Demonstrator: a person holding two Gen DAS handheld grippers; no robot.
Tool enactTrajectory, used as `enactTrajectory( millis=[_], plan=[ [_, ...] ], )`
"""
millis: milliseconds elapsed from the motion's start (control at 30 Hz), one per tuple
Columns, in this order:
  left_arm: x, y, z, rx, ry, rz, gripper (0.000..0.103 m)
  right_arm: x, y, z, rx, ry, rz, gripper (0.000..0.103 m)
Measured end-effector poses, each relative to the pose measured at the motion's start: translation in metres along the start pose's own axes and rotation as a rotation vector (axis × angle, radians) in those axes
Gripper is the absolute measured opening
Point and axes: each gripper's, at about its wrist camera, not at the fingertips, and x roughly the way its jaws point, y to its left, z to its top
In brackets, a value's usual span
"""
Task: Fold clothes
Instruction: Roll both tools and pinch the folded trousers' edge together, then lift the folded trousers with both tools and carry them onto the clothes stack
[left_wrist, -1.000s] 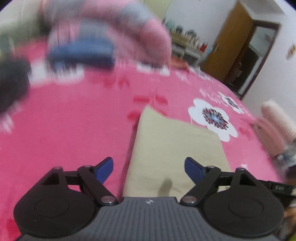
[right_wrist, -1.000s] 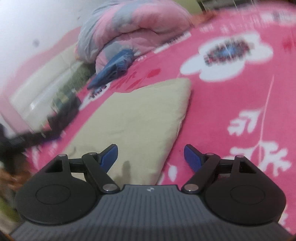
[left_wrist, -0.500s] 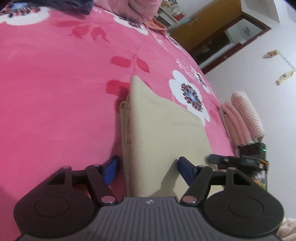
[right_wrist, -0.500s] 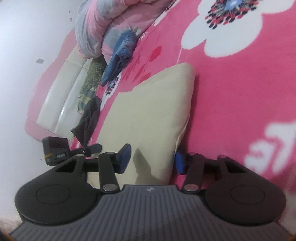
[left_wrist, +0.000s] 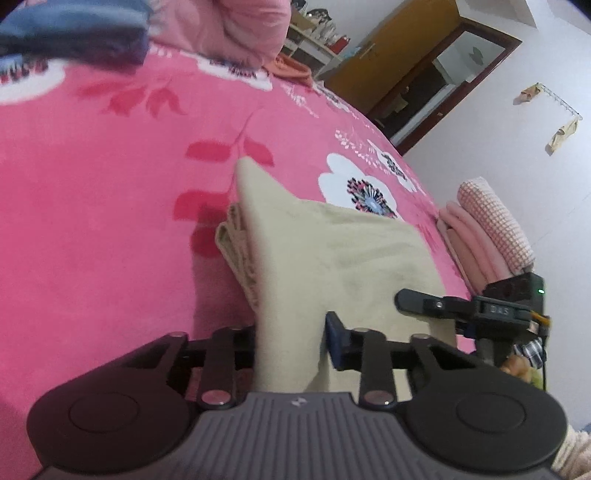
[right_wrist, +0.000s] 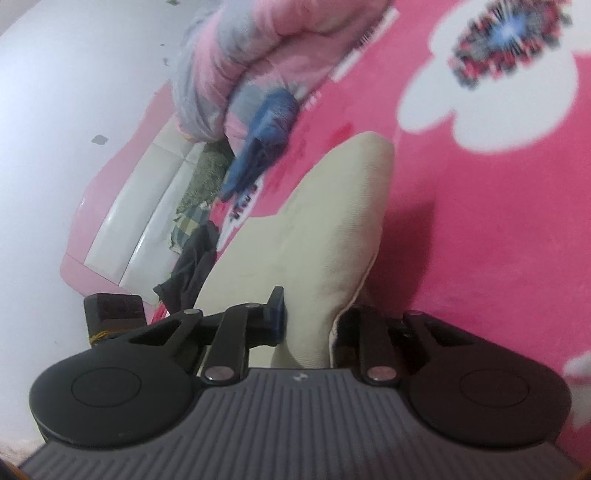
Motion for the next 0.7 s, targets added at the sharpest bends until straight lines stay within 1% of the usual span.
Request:
enactTrajectory(
  millis=[100, 200, 367, 533, 700],
  plan=[
    [-0.015, -0.016, -0.002, 0.015, -0.032, 0.005, 0.026, -0.014, 0.021, -0.001, -0.072, -0.034, -0.013, 0.017],
    [-0.031, -0.037, -0.009, 0.036, -0.064, -0.008, 0.025, -0.030, 0.040, -0.005, -0.109, -0.069, -0.013, 0.017],
    [-0.051, -0.080, -0.024, 0.086, -0.101, -0.038, 0.025, -0.070, 0.067, -0.016, -0.160, -0.149, -0.017, 0.017],
    [-0.059, -0.128, -0.038, 0.129, -0.121, -0.090, 0.024, -0.122, 0.088, -0.036, -0.213, -0.236, -0.034, 0.016],
    [-0.050, -0.184, -0.049, 0.170, -0.118, -0.165, 0.024, -0.190, 0.099, -0.056, -0.263, -0.326, -0.065, 0.016]
  ],
)
